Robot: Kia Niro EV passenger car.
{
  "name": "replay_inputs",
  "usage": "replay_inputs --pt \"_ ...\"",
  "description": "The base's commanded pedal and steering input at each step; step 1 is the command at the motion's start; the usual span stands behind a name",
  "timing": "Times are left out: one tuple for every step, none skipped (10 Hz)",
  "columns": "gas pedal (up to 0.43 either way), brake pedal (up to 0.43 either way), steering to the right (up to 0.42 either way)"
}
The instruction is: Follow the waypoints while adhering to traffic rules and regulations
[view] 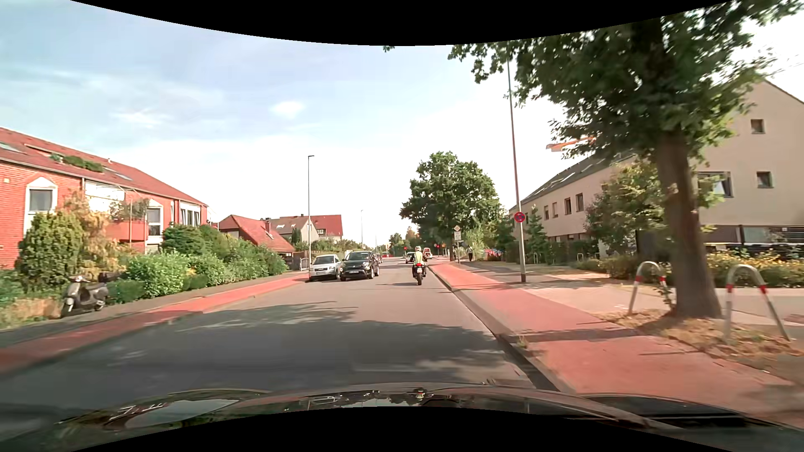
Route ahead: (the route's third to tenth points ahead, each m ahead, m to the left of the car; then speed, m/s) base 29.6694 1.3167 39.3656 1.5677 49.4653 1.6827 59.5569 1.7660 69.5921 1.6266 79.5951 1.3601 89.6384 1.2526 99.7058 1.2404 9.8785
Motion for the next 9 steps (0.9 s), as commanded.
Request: replay_inputs --pt "0.138 0.000 -0.001" --pt "0.138 0.000 -0.002" --pt "0.138 0.000 -0.002" --pt "0.138 0.000 -0.002" --pt "0.118 0.000 -0.001" --pt "0.098 0.000 -0.001" --pt "0.079 0.000 -0.002" --pt "0.067 0.000 -0.001" --pt "0.067 0.000 -0.001"
